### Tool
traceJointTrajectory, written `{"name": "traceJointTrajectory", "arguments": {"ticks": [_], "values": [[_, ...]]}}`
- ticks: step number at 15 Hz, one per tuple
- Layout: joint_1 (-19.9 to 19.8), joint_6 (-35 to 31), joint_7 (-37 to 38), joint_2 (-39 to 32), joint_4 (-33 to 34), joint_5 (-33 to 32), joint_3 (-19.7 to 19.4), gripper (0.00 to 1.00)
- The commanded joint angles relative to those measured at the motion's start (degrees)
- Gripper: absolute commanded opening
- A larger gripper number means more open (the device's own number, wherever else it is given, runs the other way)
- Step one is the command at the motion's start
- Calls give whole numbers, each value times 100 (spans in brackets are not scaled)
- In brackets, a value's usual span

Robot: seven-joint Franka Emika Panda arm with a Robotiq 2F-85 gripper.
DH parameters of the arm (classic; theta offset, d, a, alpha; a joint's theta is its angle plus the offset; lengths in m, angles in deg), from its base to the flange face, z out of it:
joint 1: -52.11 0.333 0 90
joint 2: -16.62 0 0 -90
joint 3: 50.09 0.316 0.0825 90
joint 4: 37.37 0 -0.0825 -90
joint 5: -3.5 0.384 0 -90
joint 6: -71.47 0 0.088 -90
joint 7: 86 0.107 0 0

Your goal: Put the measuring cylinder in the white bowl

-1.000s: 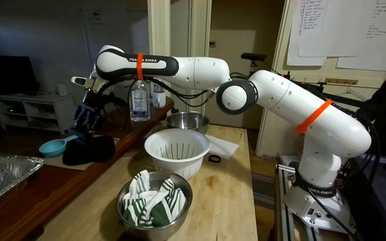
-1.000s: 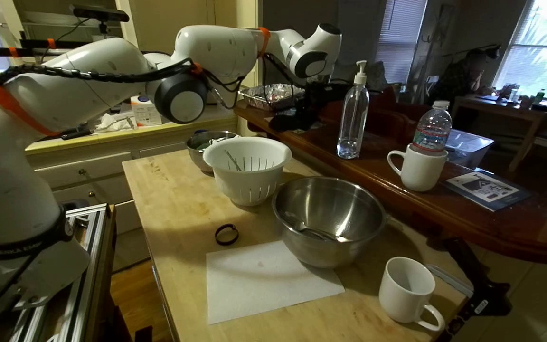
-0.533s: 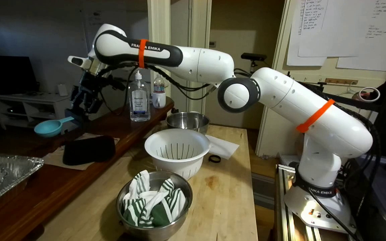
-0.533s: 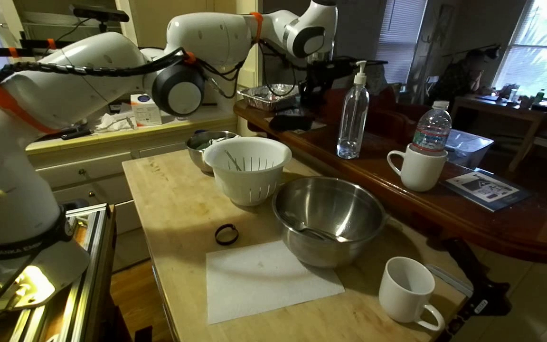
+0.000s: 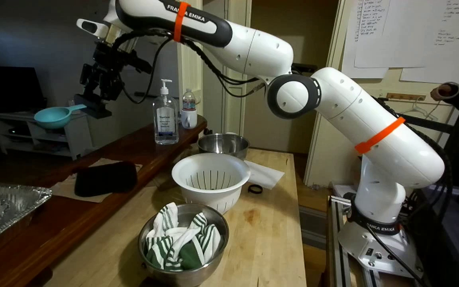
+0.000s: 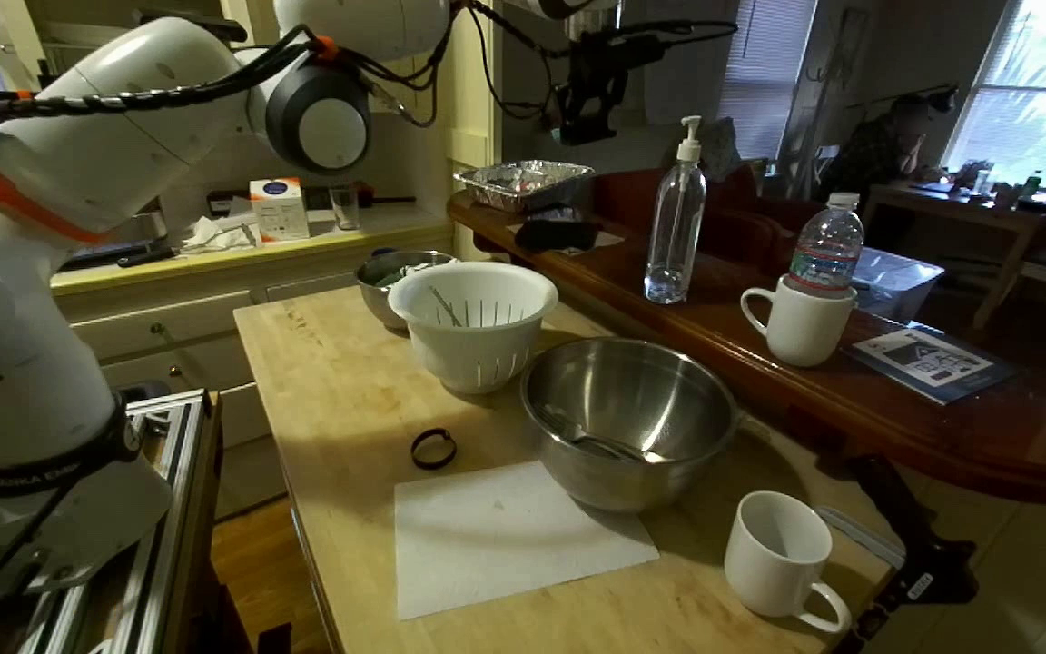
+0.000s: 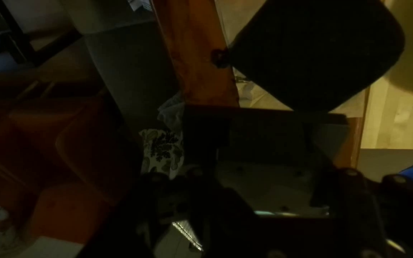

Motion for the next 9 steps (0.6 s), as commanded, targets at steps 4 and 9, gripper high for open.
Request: {"name": "traceJointTrajectory", "arguments": {"ticks": [4,9], "values": [[393,597,1085,584,-139,-287,-350,35],[748,1444,2423,887,-277,-856,-763,35]]}}
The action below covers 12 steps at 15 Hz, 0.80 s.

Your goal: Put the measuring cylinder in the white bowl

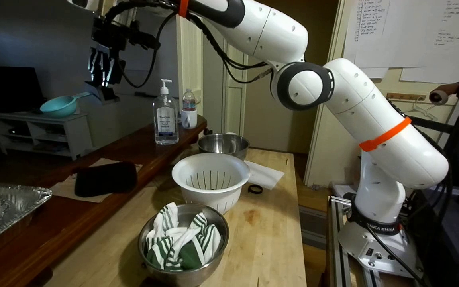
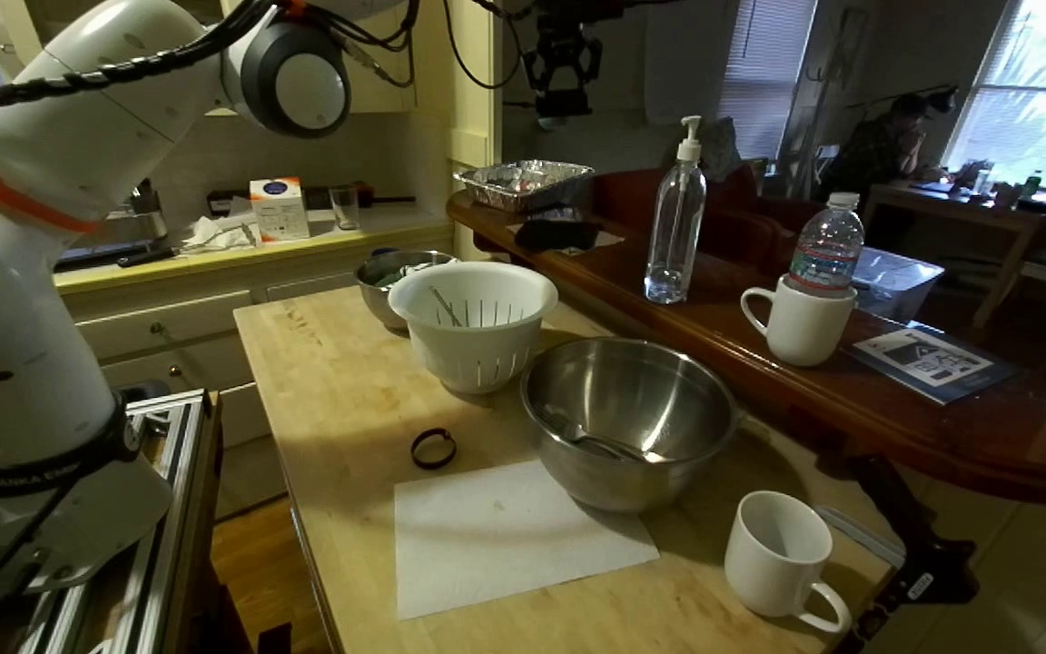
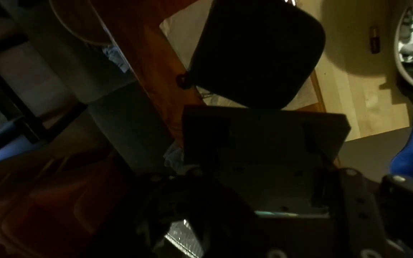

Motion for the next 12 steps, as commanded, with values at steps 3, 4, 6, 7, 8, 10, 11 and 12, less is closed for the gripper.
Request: {"name": "traceJointTrajectory", "arguments": {"ticks": [3,4,6,7,8,10,11,12], "values": [[352,915,1398,430,-239,-598,-431,35],[400,1079,1647,476,-245,-678,-476,35],[484,1449,2150,574,-259,-812,-543,35],[520,1633,2410,625,-264,-862,-567,35],[522,1813,2653,671,-266,-891,-578,35],[423,1594,2512,554,-174,-822,-429,60],[421,1680,2684,585,-176,-831,-444,60],[413,1710,2771,598,-175,-834,-459,60]]}}
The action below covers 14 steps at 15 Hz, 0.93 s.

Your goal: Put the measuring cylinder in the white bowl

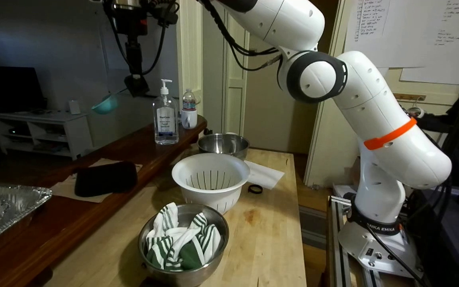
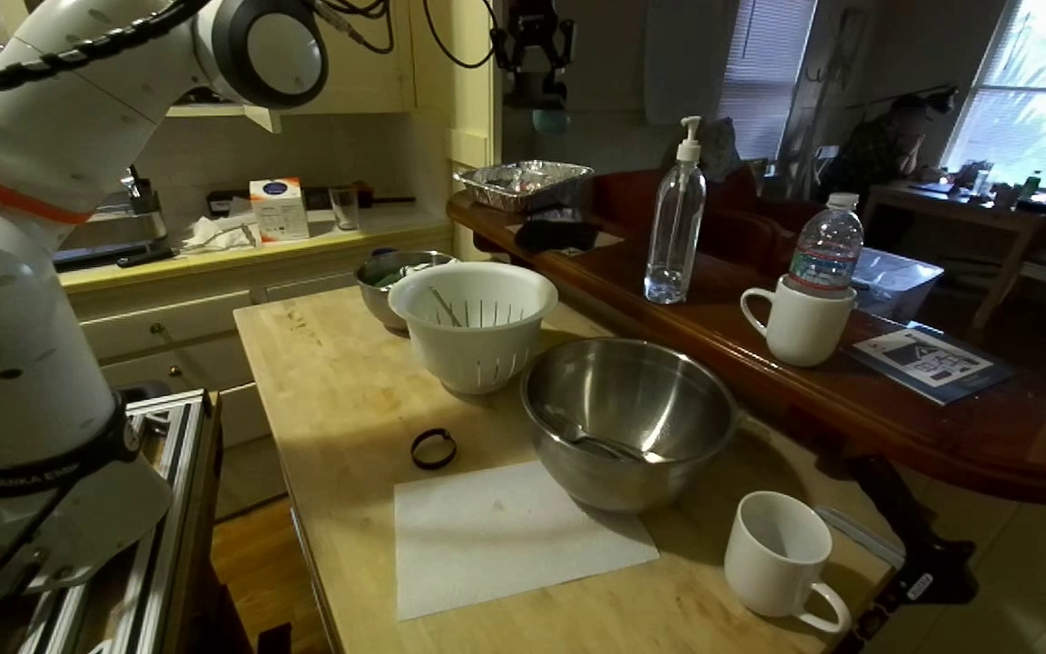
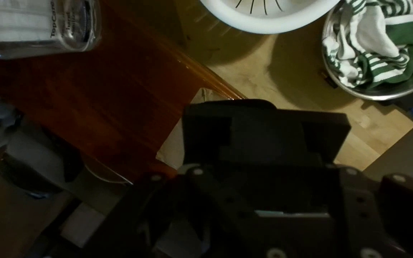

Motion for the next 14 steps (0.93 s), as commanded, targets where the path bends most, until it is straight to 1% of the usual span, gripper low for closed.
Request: {"name": "traceJointTrajectory", "arguments": {"ticks": [1,5,6,8,9,10,11,14], "values": [[-34,-57,47,82,-145,-48,60,60],[-37,-55,107,79,-190,-53,51,60],[-37,-55,111,79,-199,-54,51,35],[282,133,349,132,-285,-411,-126,35],[466,315,585,188,-347,-613,-218,35],[667,640,842,273,-428,-751,-248,35],[794,1014,1004,265,-346,-832,-248,35],[1107,2277,1646,318,-341,-625,-41,35]]}}
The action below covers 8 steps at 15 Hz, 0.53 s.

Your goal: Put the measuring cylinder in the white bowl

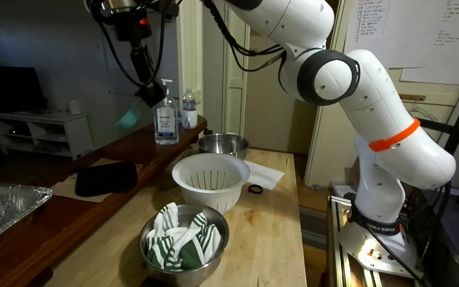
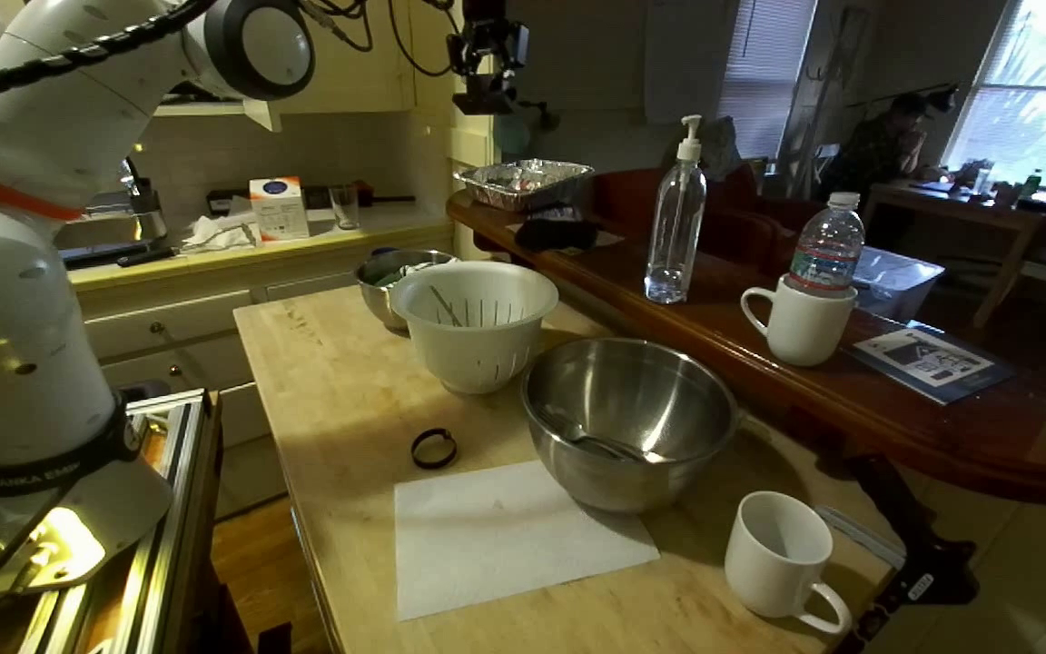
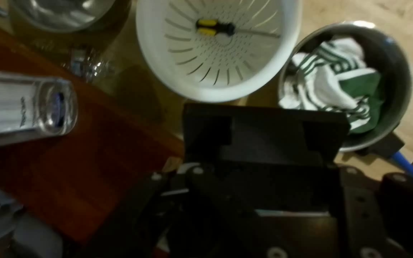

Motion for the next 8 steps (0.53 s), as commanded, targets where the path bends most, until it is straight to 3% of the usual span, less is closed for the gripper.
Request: {"name": "traceJointTrajectory", "arguments": {"ticks": [1,2,3,7,8], "values": [[374,1307,907,223,-160,140,155,35],[408,1436,1363,333,-413,337,212,35],[421,1110,1817,624,-1169,807,67,35],[431,1203,3394,1108,-2113,1577,156,35],[339,1204,3728,1189,-2348,1578,328,35]]}}
